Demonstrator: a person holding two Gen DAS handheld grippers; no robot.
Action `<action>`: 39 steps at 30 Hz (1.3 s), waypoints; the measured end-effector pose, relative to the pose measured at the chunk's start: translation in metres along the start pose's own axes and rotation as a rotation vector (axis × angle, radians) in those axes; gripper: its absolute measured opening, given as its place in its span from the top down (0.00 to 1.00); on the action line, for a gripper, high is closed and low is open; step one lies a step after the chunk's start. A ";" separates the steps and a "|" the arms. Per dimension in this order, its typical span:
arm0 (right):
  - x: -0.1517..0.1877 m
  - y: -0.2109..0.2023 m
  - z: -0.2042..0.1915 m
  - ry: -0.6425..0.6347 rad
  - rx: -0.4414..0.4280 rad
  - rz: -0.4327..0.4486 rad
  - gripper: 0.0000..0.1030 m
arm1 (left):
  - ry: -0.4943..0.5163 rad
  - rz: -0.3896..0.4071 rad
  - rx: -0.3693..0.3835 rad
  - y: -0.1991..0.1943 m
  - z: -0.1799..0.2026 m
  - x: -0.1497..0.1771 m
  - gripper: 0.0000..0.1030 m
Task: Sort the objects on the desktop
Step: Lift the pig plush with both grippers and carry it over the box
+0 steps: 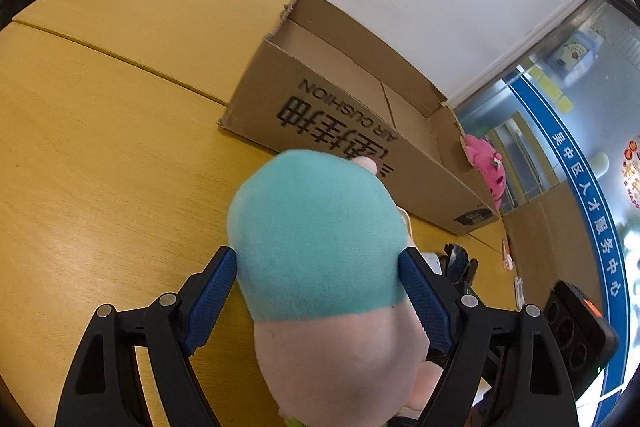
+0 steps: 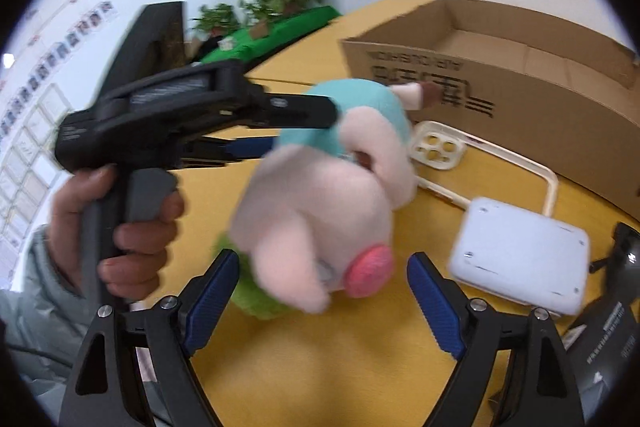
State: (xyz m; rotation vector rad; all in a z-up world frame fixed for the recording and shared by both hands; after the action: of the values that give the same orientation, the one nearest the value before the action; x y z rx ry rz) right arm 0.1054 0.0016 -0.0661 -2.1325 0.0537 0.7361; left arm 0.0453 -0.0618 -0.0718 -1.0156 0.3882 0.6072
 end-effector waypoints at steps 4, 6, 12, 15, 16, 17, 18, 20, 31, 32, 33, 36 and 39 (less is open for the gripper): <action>0.000 0.004 -0.009 0.019 -0.042 -0.011 0.14 | 0.000 -0.023 0.030 0.007 0.004 0.005 0.16; -0.003 0.008 -0.011 0.012 -0.034 0.012 0.14 | 0.001 -0.039 0.041 0.011 0.006 0.007 0.17; -0.001 0.018 -0.005 0.060 -0.056 0.000 0.14 | 0.045 -0.042 0.044 0.005 0.013 0.011 0.29; 0.001 0.014 -0.008 0.032 -0.029 0.001 0.19 | 0.042 -0.044 0.063 -0.003 0.017 0.012 0.33; 0.002 0.010 -0.010 0.029 -0.029 -0.007 0.19 | 0.053 -0.044 0.073 -0.008 0.023 0.013 0.33; 0.003 0.005 -0.011 0.031 -0.036 -0.011 0.19 | 0.066 -0.043 0.083 -0.013 0.030 0.014 0.33; 0.005 -0.003 -0.012 0.032 -0.051 -0.009 0.19 | 0.072 -0.046 0.097 -0.017 0.035 0.016 0.33; 0.012 -0.020 -0.011 0.038 -0.067 -0.009 0.18 | 0.079 -0.074 0.130 -0.018 0.047 0.022 0.32; 0.025 -0.011 0.014 0.080 -0.034 -0.053 0.12 | 0.068 -0.175 0.175 0.017 0.051 0.041 0.24; 0.025 -0.009 0.016 0.086 -0.041 -0.051 0.12 | 0.078 -0.177 0.176 0.016 0.052 0.041 0.26; 0.025 -0.008 0.017 0.094 -0.049 -0.050 0.14 | 0.087 -0.176 0.172 0.014 0.053 0.040 0.30; 0.023 -0.012 0.016 0.096 -0.047 -0.042 0.20 | 0.096 -0.169 0.165 0.011 0.057 0.038 0.33; 0.018 -0.016 0.014 0.092 -0.034 -0.034 0.22 | 0.113 -0.147 0.165 0.008 0.063 0.031 0.34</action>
State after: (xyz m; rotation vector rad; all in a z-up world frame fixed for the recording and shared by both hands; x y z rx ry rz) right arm 0.1181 0.0258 -0.0703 -2.1936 0.0544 0.6231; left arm 0.0656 0.0055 -0.0639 -0.9132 0.4512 0.3798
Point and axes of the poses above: each gripper's, at about its wrist camera, not at the fingertips, and y roughly the way its jaws point, z to its right, x to its underside, the point moved 9 cm from there along y, roughly the way its jaws point, and after that the axes turned 11 degrees about y, right-handed, at the moved point
